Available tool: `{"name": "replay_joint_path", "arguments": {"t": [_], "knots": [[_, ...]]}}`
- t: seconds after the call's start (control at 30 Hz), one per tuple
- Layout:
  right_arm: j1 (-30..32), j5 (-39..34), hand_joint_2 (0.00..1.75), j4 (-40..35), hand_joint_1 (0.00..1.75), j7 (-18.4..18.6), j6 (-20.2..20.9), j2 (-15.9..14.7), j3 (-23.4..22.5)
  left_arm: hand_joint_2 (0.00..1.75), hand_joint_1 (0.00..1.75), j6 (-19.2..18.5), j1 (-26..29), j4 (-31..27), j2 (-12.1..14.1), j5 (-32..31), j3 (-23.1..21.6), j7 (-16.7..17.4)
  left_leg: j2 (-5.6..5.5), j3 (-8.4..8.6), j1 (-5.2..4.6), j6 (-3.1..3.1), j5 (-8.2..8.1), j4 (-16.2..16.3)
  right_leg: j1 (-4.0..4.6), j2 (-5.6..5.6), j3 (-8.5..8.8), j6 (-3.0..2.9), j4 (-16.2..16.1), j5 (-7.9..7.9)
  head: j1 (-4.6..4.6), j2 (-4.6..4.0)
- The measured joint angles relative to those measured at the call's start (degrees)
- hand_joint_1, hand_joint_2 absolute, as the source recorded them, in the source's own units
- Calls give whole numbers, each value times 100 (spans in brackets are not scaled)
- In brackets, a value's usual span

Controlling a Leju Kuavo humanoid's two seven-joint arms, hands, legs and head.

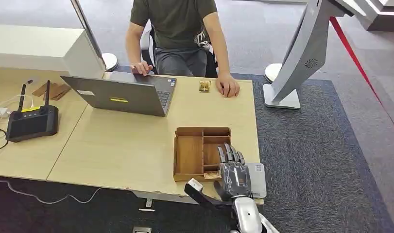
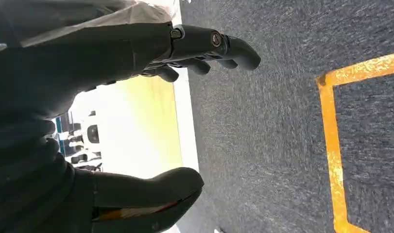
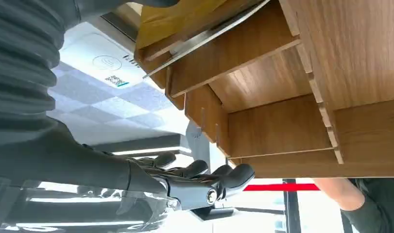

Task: Pass the card to the sensor for recognition and then transmit it.

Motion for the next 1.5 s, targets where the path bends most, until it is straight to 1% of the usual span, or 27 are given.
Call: {"name": "replay_joint_path", "arguments": {"t": [0.6, 0.63, 0.67, 0.7, 0.73, 0.8, 0.83, 0.97, 1.1, 1.5], "knots": [[79, -4, 175, -109, 0, 11, 26, 15, 7, 175, 0, 9, 0, 0, -9, -66, 0, -15, 0, 0, 0, 0, 0, 0, 0, 0, 0, 0, 0, 0, 0, 0], [86, -4, 175, -127, 10, 11, 31, 13, 7, 175, 0, 9, 0, 0, -9, -66, 0, -15, 0, -1, 0, 0, 0, 0, 0, 0, 0, 0, 0, 0, 0, 0], [87, -4, 175, -138, 140, 11, 31, 13, 7, 175, 0, 9, 0, 0, -11, -72, 0, -15, 0, 0, 0, 0, 0, 0, 0, 0, 0, 0, 0, 0, 0, 0], [88, -4, 175, -148, 157, 11, 31, 13, 7, 175, 0, 9, -1, 0, -11, -79, 0, -15, 0, 0, 0, 0, 0, 0, 0, 0, 0, 0, 0, 0, 0, 0], [88, -4, 175, -151, 169, 11, 31, 11, 7, 175, 0, 9, -1, 0, -13, -79, 0, -15, 0, 0, 0, 0, 0, 0, 0, 0, 0, 0, 0, 0, 0, 0], [90, -4, 175, -157, 169, 11, 50, 7, 7, 175, 0, 9, 0, 0, -15, -81, 0, -15, 0, 0, 0, 0, 0, 0, 0, 0, 0, 0, 0, 0, 0, 0], [90, -6, 175, -164, 175, 11, 68, 4, 7, 175, 0, 7, 0, 0, -15, -83, 0, -15, 0, 0, 0, 0, 0, 0, 0, 0, 0, 0, 0, 0, 0, 0], [96, -7, 175, -203, 173, 20, 151, -9, 7, 175, 0, 7, 0, 0, -15, -96, 0, -15, 0, 0, 0, 0, 0, 0, 0, 0, 0, 0, 0, 0, 0, 0], [100, -9, 175, -214, 175, 24, 230, -18, 7, 175, 0, 4, 0, 0, -17, -96, 0, -15, 0, 0, 0, 0, 0, 0, 0, 0, 0, 0, 0, 0, 0, 0], [102, -15, 175, -278, 175, 28, 240, -24, 4, 175, 0, 4, 0, 0, -17, -96, 0, -15, 0, 0, 0, 0, 0, 0, 0, 0, 0, 0, 0, 0, 0, 0]]}}
